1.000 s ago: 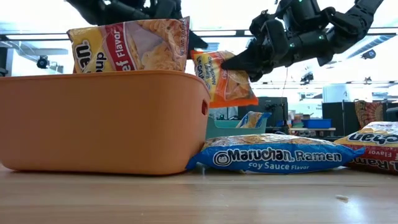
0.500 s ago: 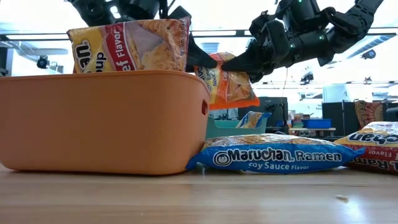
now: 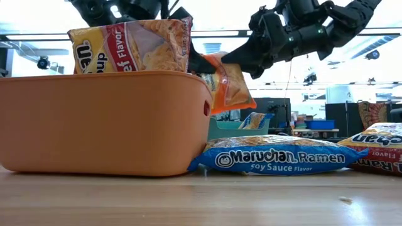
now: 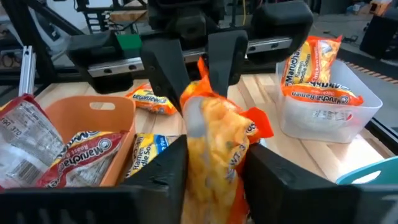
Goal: Sort Maruchan noodles
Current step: Put the orange noodle pack into the transparent bin
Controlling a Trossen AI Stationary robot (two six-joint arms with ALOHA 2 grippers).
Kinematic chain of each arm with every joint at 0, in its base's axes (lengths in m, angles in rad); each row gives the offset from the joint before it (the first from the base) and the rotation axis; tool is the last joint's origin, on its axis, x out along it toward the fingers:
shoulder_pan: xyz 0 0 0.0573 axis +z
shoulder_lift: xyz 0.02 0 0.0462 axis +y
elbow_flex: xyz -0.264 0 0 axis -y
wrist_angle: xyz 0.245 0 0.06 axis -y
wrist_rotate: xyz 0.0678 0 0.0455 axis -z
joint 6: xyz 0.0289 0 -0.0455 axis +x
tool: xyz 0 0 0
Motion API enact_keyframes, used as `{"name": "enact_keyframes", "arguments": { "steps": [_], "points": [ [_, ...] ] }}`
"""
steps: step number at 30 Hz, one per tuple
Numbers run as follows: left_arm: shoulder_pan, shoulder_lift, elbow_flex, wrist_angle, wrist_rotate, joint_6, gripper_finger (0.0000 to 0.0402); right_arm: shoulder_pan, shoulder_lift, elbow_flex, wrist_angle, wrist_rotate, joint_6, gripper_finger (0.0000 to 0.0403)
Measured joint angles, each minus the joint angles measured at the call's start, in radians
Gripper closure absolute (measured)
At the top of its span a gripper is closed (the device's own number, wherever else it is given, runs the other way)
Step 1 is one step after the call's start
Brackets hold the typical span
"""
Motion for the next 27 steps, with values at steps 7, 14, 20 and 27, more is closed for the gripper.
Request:
{"name": "enact_keyframes", "arguments": {
  "steps": [7,14,20,27],
  "points": [
    [0.001,-0.066,0.000,-0.111,-0.168,0.034,0.0392,-0.062,-0.076,0.079,-0.209,-0.006,0.000,0.0208],
    [0.017,-0.188,0.000,-0.320,-0.471,0.038,0.0392,-0.122,-0.144,0.117,-0.271,0.059,0.019,0.0178],
    [0.102,-0.314,0.000,-0.540,-0.781,0.010,0.0392,-0.135,-0.173,0.118,-0.269,0.099,0.056,0.0175],
    [0.339,-0.419,-0.080,-0.573,-0.806,-0.040,0.0392,-0.135,-0.146,0.116,-0.271,0.099,0.065,0.0175]
  ]
}}
